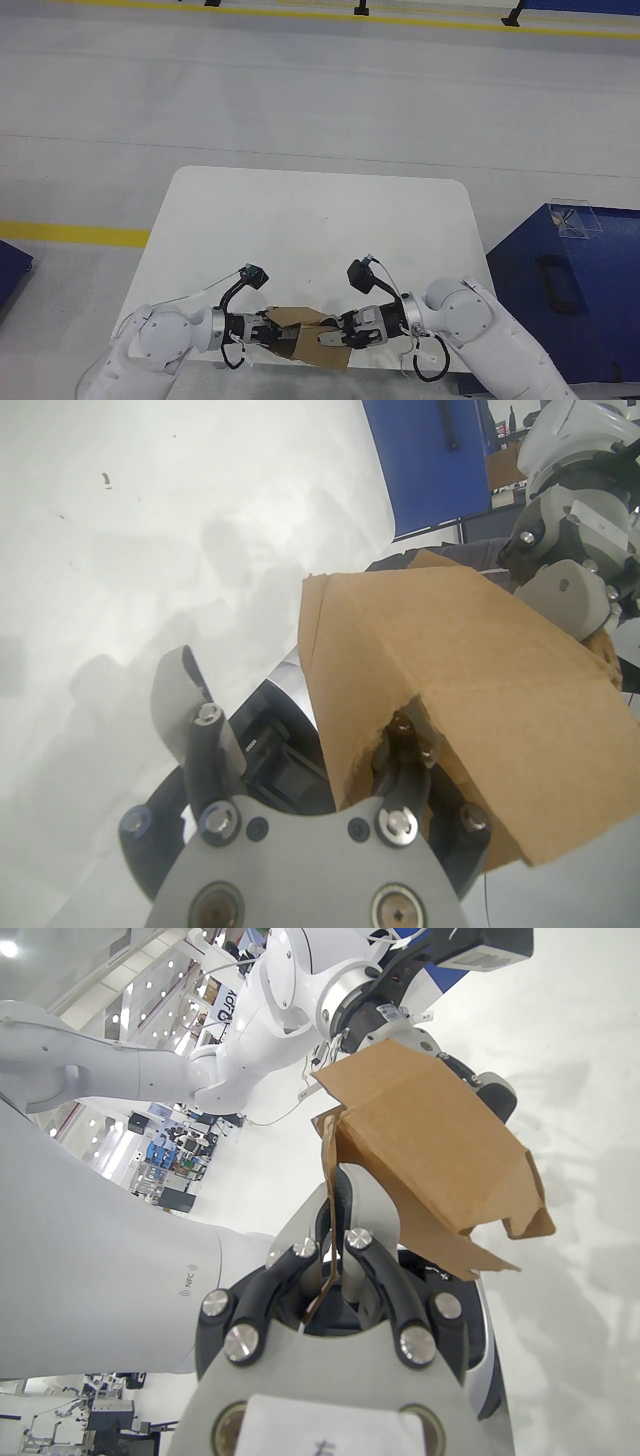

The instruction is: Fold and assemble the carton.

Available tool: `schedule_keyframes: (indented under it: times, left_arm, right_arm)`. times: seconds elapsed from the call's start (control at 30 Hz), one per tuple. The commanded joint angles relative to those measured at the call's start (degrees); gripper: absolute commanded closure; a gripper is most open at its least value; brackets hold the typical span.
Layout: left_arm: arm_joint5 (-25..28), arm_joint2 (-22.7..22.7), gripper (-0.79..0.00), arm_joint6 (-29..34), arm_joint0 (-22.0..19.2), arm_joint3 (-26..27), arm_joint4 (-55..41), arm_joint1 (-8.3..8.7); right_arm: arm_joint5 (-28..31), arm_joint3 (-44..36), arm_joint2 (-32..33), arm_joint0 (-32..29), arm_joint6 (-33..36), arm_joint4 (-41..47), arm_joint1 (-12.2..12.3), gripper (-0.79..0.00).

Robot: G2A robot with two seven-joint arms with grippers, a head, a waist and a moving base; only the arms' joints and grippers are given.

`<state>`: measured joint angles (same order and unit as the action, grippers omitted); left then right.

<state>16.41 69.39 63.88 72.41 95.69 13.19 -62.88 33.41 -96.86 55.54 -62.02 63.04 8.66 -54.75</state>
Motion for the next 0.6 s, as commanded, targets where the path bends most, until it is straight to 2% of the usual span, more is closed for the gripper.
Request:
schedule_keyframes:
  times: [0.0, 0.17, 0.2, 0.23, 0.27, 0.43, 0.53, 0.57]
  left_arm:
    - [-0.34, -0.35, 0.000, -0.17, -0.19, -0.33, -0.46, 0.02]
    - [-2.00, -1.07, 0.000, 1.17, -1.13, -1.16, -2.34, 0.12]
    - [-2.42, -1.11, 0.000, 1.06, -1.25, -1.33, -2.76, 0.13]
    - [-2.76, -1.19, 0.000, 0.99, -1.41, -1.46, -2.91, 0.15]
    - [-3.22, -1.30, 0.000, 0.94, -1.51, -1.69, -3.44, 0.14]
    - [-6.39, -1.30, 0.000, 0.32, -2.06, -3.19, -9.53, -0.01]
    - [-8.39, -0.27, 0.000, 0.47, -2.46, -5.03, -20.76, -0.35]
    - [-8.39, -0.27, 0.000, 0.47, -2.46, -5.03, -20.76, -0.35]
  right_arm:
    - [-0.04, 0.01, 0.07, 0.03, 0.05, -0.14, 0.03, 0.000]
    - [-0.08, 0.05, 0.40, -0.38, 0.09, -0.78, 0.19, 0.000]
    - [-0.01, 0.13, 0.49, -0.49, 0.09, -0.87, 0.23, -0.135]
    - [0.05, 0.23, 0.67, -0.60, -0.05, -0.94, 0.27, -0.332]
    - [0.11, 0.40, 1.05, -0.76, -0.58, -1.17, 0.34, -0.785]
    - [3.73, -0.24, 5.37, -3.11, -3.98, -1.08, 1.16, -0.785]
    - [8.83, -1.29, 9.06, -6.34, -5.25, 7.54, 1.88, -0.785]
    - [8.83, -1.29, 9.06, -6.34, -5.25, 7.54, 1.88, -0.785]
